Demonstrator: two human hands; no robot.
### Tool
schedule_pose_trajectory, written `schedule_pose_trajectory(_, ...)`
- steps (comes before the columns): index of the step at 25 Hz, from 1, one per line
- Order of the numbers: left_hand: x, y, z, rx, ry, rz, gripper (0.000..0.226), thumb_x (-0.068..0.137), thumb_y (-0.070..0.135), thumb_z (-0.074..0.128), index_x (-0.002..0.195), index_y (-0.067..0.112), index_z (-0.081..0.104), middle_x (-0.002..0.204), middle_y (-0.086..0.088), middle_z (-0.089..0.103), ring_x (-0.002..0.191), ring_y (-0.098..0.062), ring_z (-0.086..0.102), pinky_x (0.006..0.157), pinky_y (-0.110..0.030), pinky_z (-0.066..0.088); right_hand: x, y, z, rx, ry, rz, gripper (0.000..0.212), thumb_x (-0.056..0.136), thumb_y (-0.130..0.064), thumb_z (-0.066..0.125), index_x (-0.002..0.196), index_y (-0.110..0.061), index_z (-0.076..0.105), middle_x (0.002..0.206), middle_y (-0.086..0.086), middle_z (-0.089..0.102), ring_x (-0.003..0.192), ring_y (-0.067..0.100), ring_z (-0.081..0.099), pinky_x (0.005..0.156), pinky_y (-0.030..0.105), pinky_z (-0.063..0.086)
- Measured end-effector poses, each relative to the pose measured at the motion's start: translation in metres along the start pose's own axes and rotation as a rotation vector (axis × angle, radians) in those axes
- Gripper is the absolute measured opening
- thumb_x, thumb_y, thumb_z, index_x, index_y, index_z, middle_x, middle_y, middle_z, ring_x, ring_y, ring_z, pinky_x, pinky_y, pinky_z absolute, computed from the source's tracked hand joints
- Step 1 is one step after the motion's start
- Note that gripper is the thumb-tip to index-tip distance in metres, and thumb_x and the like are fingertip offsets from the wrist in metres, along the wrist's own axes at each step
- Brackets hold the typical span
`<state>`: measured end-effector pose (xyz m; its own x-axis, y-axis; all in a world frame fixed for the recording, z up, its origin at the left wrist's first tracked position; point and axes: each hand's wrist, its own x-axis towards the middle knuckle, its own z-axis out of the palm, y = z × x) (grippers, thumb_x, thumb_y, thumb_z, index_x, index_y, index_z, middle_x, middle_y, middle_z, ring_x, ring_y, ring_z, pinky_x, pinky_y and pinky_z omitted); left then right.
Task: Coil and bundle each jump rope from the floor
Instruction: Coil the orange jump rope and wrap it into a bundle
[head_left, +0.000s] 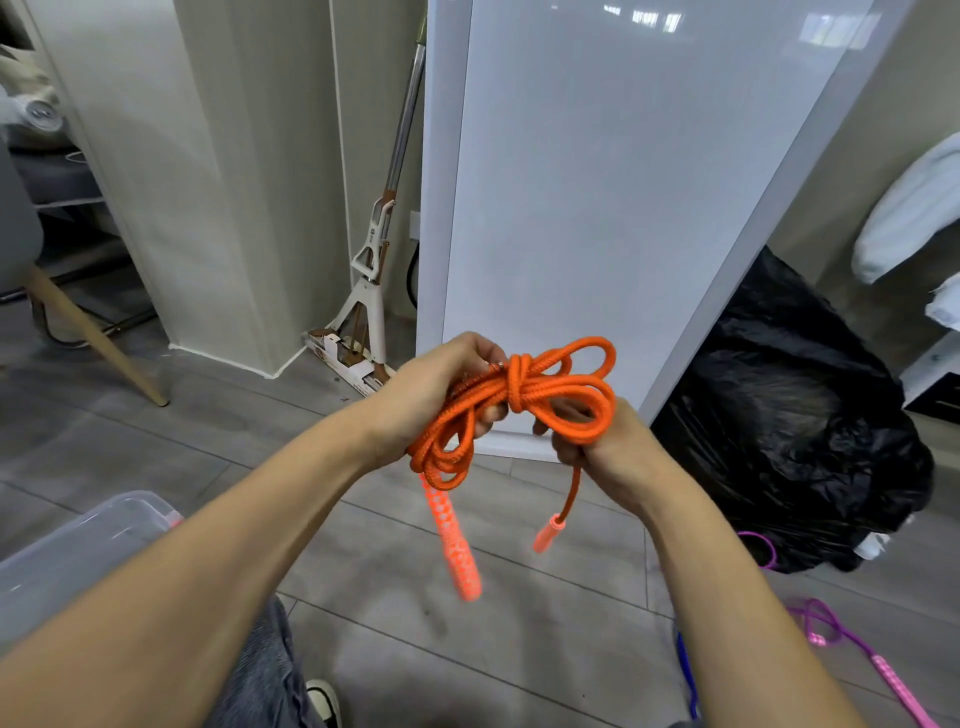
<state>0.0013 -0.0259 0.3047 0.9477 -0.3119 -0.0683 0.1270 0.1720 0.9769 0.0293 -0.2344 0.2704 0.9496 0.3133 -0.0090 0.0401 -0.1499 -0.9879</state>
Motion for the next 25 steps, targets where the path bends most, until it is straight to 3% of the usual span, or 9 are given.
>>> schedule_pose_trajectory(3,0.006,-0.007,-0.007,0.171,0.148,0.061,0.017,0.097,0.016,0.036,0.103,0.013,0.052,0.068,-0.013,0.059,0.061,-0.024,0.054,0.059,-0.033,0.044,0.000,0.003,0.012,0.060,-0.106,0.123,0.022,0.099,-0.027,0.061,0.100,-0.014,0.078,0.079,0.009,0.065,0.052,0.015,0.037,0.051,0.026,0.030)
schedule_pose_trajectory(8,0.008,-0.018,-0.023,0.728,0.217,0.187,0.010,0.105,0.036,0.037,0.112,0.029,0.042,0.081,0.003,0.065,0.071,-0.020,0.058,0.068,-0.039,0.048,-0.008,-0.001,0.029,0.097,-0.288,0.373,0.031,0.105,-0.023,0.049,0.113,-0.005,0.073,0.075,0.008,0.064,0.053,0.014,0.044,0.055,0.025,0.034)
schedule_pose_trajectory(11,0.007,-0.022,-0.029,1.084,0.138,0.172,0.011,0.105,0.035,0.040,0.112,0.027,0.040,0.075,0.001,0.060,0.072,-0.021,0.057,0.067,-0.039,0.046,-0.011,-0.009,0.025,0.001,-0.317,0.304,0.026,0.103,-0.016,0.051,0.110,-0.003,0.073,0.069,0.006,0.061,0.051,0.014,0.047,0.054,0.023,0.037)
schedule_pose_trajectory(13,0.006,-0.023,-0.029,1.134,0.015,0.100,0.011,0.102,0.036,0.048,0.109,0.029,0.046,0.073,0.004,0.060,0.070,-0.018,0.057,0.065,-0.037,0.045,-0.010,-0.012,0.017,-0.115,-0.207,0.216,0.021,0.099,-0.014,0.058,0.100,-0.002,0.075,0.062,0.003,0.057,0.049,0.014,0.044,0.048,0.021,0.035)
schedule_pose_trajectory(16,0.004,-0.021,-0.028,0.912,-0.156,-0.058,0.007,0.096,0.033,0.060,0.098,0.027,0.059,0.075,0.002,0.070,0.069,-0.018,0.063,0.067,-0.031,0.051,-0.007,-0.009,0.009,-0.195,0.006,0.124,0.019,0.086,-0.019,0.078,0.086,0.000,0.075,0.050,-0.008,0.051,0.046,0.008,0.040,0.045,0.016,0.031)
schedule_pose_trajectory(19,-0.002,-0.015,-0.016,0.486,-0.253,-0.194,0.010,0.099,0.017,0.055,0.092,0.011,0.058,0.072,-0.014,0.063,0.060,-0.019,0.058,0.058,-0.025,0.050,-0.005,-0.007,0.007,-0.126,0.053,0.063,0.021,0.082,-0.022,0.081,0.077,-0.004,0.072,0.049,-0.009,0.046,0.045,0.007,0.037,0.046,0.018,0.031)
schedule_pose_trajectory(21,-0.004,-0.009,-0.010,0.155,-0.252,-0.233,0.016,0.099,0.014,0.049,0.086,0.010,0.057,0.069,-0.016,0.056,0.056,-0.018,0.053,0.053,-0.024,0.048,0.000,-0.006,0.006,0.050,0.064,0.077,0.018,0.087,-0.015,0.074,0.072,-0.006,0.070,0.053,-0.007,0.054,0.047,0.008,0.046,0.050,0.020,0.038)
schedule_pose_trajectory(23,-0.002,-0.006,-0.010,-0.095,-0.239,-0.229,0.026,0.098,0.025,0.048,0.078,0.012,0.059,0.065,-0.011,0.050,0.054,-0.017,0.047,0.054,-0.025,0.044,0.004,-0.005,0.003,0.164,0.068,0.095,0.022,0.090,-0.008,0.068,0.070,-0.013,0.074,0.062,-0.001,0.063,0.053,0.010,0.057,0.054,0.024,0.044)
schedule_pose_trajectory(25,0.003,-0.004,-0.012,-0.211,-0.143,-0.165,0.032,0.095,0.036,0.050,0.076,0.013,0.064,0.066,-0.007,0.050,0.053,-0.016,0.048,0.058,-0.027,0.044,0.002,-0.002,0.002,0.098,0.030,0.131,0.022,0.092,-0.021,0.068,0.073,-0.014,0.076,0.058,0.003,0.051,0.047,0.014,0.043,0.049,0.028,0.033)
